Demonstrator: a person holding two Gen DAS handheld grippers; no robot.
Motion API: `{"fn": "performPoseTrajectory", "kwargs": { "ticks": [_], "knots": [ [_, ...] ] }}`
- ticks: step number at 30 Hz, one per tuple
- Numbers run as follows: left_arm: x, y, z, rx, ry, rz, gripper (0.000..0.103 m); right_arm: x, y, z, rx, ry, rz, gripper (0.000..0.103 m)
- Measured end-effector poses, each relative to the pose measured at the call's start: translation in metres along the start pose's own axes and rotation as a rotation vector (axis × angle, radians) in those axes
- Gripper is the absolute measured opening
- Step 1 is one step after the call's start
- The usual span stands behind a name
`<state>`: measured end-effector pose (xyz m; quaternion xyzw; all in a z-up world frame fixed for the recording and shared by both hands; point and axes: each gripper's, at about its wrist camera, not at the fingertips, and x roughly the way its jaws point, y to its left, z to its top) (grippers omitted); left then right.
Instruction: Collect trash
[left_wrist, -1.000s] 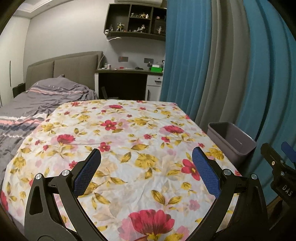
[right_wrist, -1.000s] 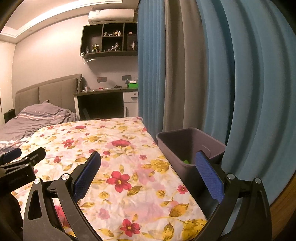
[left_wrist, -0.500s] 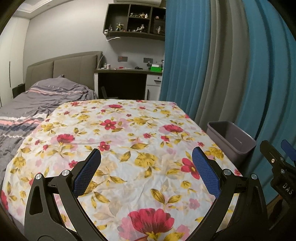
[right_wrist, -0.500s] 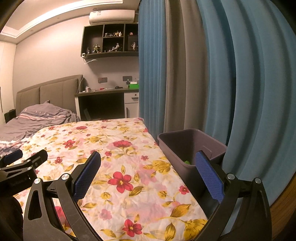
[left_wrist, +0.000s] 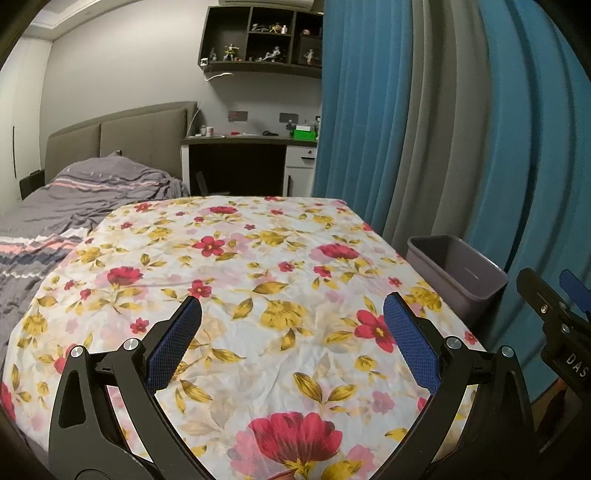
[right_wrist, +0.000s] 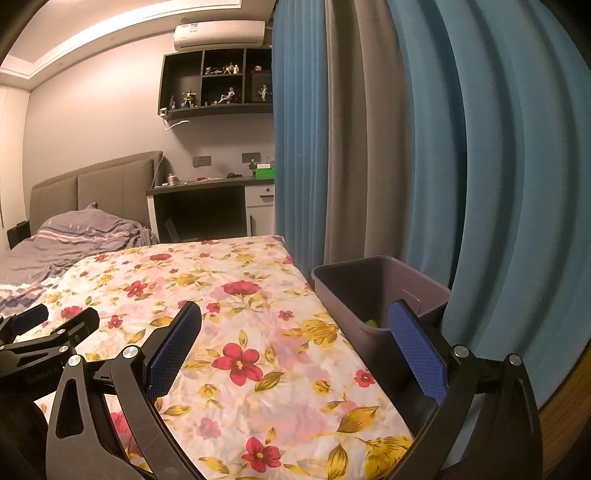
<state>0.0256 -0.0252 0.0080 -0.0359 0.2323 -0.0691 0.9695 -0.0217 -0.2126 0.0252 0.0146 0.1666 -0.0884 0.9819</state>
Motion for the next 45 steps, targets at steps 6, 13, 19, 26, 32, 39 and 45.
{"fn": "performPoseTrajectory", "kwargs": {
  "ticks": [6,13,19,26,32,39,45],
  "knots": [
    [0.0012,-0.0002,0.0003,-0.002,0.004,-0.008,0.097,0.0003,-0.0002,-0.0002,0.0,0.0,0.001,0.097],
    [0.0017,-0.0008,0.0002,-0.002,0.004,-0.009,0.097,-0.0016,-0.0005,0.0028,0.004,-0.004,-0.002,0.097],
    [0.0022,-0.0016,0.0003,0.0,0.005,-0.012,0.097,-0.0014,-0.0005,0.0027,0.004,-0.004,-0.003,0.097],
    [0.0034,-0.0025,-0.0002,-0.002,0.007,-0.017,0.097,-0.0021,0.0001,0.0052,0.007,-0.004,-0.003,0.097],
    [0.0037,-0.0031,-0.0002,-0.002,0.007,-0.015,0.097,-0.0018,-0.0001,0.0048,0.006,-0.006,-0.003,0.097],
    [0.0037,-0.0034,-0.0001,-0.001,0.007,-0.016,0.097,-0.0015,-0.0004,0.005,0.007,-0.006,-0.004,0.097],
    [0.0042,-0.0046,-0.0003,-0.001,0.008,-0.015,0.097,-0.0026,0.0008,0.0072,0.009,-0.009,-0.006,0.097]
  ]
}}
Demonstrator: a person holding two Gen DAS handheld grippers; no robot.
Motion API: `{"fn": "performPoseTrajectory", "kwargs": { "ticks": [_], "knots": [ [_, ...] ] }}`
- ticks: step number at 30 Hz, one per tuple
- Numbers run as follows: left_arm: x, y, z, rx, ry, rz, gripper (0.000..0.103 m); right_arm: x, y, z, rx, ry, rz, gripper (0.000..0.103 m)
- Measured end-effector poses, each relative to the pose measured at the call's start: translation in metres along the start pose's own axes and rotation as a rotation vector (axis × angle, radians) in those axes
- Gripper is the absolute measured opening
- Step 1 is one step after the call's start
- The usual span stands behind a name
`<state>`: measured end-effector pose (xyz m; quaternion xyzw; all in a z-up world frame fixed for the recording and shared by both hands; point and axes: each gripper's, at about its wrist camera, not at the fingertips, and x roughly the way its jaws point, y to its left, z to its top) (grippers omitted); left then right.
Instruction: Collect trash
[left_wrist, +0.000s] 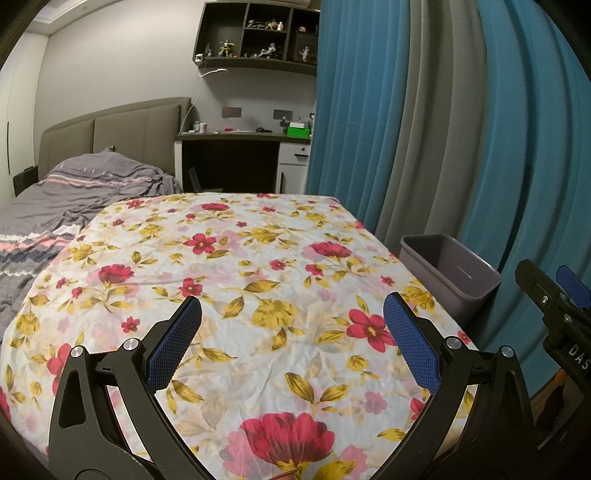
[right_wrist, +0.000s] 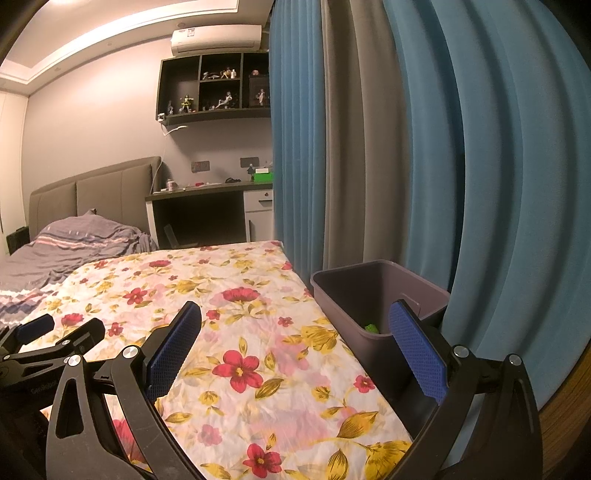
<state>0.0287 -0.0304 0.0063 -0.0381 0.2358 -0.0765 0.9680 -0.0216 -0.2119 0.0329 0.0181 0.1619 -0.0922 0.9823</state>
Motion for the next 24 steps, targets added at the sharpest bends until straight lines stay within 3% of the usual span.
{"fn": "performPoseTrajectory", "kwargs": {
  "ticks": [24],
  "knots": [
    [-0.0001,-0.0004,0.0003,-0.003,0.001,-0.003,0.097,0.0008,-0.0015,-0.0003,0.001,0.0,0.002,0.097]
  ]
}}
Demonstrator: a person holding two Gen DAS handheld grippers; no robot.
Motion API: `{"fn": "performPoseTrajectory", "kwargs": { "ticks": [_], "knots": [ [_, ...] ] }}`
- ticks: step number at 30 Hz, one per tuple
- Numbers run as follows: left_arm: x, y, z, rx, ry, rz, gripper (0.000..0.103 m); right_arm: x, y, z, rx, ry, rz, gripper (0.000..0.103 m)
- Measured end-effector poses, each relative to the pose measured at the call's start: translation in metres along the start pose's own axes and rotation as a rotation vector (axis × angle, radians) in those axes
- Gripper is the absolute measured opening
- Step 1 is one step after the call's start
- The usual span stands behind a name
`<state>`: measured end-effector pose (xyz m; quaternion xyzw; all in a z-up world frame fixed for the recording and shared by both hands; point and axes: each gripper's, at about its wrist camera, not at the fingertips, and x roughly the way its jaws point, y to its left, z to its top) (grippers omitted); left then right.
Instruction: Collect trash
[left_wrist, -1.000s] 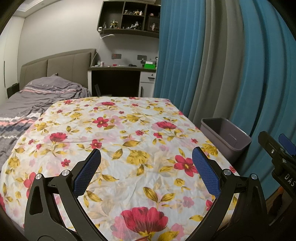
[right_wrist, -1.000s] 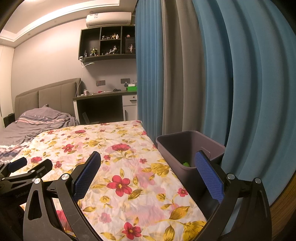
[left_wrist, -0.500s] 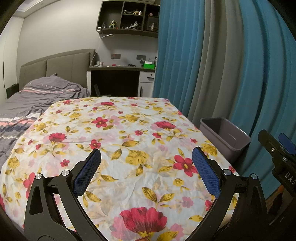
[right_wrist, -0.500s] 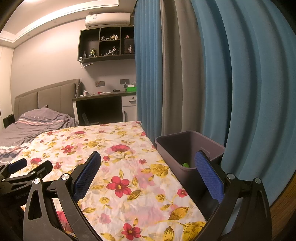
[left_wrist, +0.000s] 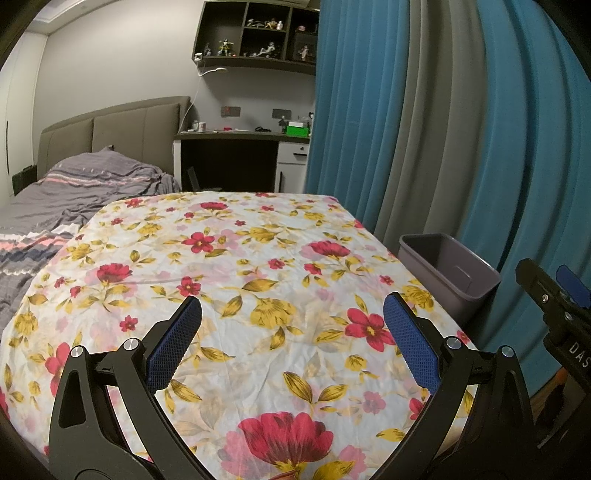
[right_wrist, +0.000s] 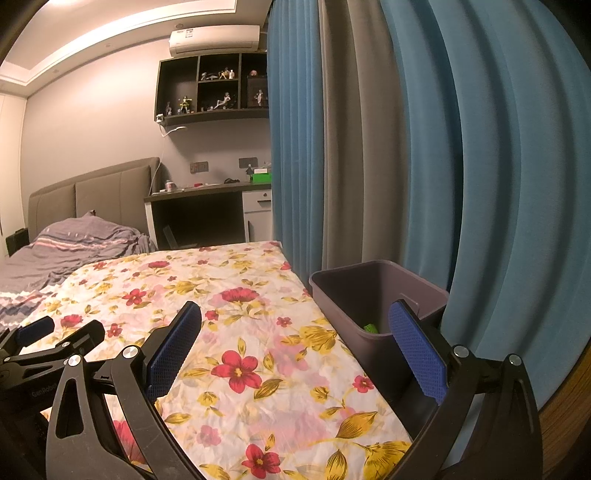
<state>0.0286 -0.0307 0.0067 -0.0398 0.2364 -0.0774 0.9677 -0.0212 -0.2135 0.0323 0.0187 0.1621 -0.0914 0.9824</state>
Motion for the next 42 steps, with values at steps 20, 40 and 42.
{"fn": "performPoseTrajectory", "kwargs": {
  "ticks": [20,40,42],
  "knots": [
    [-0.001,-0.006,-0.002,0.001,-0.005,-0.011,0.097,0.0,0.001,0.0,0.002,0.001,-0.001,0.097],
    [-0.001,-0.01,-0.005,0.016,-0.003,-0.059,0.088,0.0,0.001,0.0,0.003,0.002,0.0,0.097],
    [-0.001,-0.01,-0.005,0.016,-0.001,-0.063,0.085,0.0,0.001,0.0,0.005,0.003,0.0,0.097]
  ]
}}
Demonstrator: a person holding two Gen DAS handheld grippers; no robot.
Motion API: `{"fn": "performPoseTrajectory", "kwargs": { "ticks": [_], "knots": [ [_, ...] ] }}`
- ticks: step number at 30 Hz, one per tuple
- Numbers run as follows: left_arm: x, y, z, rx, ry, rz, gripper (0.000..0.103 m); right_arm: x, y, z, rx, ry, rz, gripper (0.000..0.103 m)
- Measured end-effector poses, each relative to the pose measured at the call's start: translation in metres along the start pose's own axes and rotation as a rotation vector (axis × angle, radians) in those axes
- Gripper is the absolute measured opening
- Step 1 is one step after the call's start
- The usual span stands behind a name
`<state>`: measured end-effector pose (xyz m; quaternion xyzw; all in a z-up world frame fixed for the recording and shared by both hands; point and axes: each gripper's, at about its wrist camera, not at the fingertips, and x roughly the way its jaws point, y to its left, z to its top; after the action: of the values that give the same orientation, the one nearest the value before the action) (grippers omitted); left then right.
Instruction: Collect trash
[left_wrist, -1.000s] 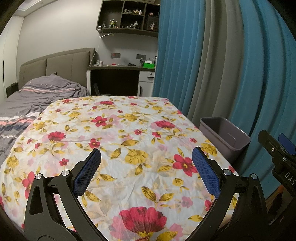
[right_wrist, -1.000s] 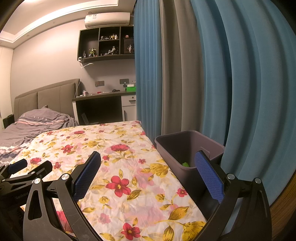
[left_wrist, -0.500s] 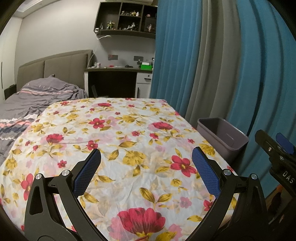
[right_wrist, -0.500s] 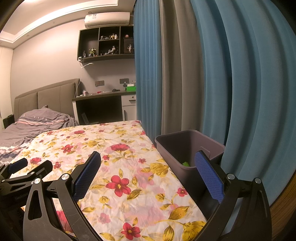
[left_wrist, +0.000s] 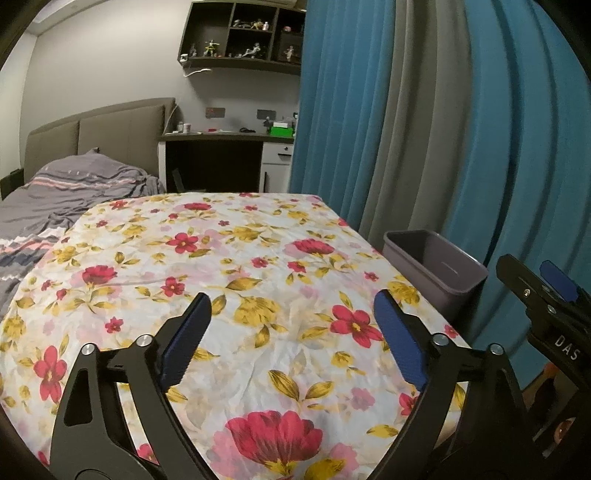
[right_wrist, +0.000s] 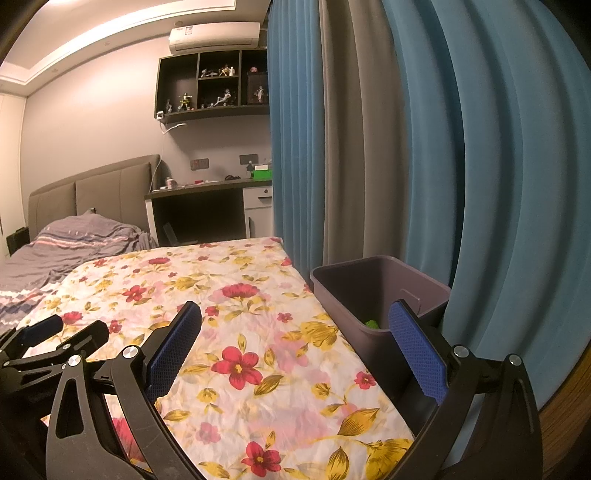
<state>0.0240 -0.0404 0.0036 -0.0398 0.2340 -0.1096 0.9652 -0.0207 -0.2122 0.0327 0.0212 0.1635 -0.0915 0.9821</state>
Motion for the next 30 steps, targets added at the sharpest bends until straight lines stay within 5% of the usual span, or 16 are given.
{"fn": "performPoseTrajectory", "kwargs": {
  "ticks": [14,30],
  "knots": [
    [-0.0029,0.0005,0.0013,0.005,-0.013,0.019,0.08,-0.0003,0.0005,0.0003,0.001,-0.001,-0.001,0.097],
    [-0.0014,0.0041,0.0034,0.008,-0.001,0.035,0.092,-0.0015,0.006,0.002,0.01,-0.01,-0.004,0.097]
  ]
}}
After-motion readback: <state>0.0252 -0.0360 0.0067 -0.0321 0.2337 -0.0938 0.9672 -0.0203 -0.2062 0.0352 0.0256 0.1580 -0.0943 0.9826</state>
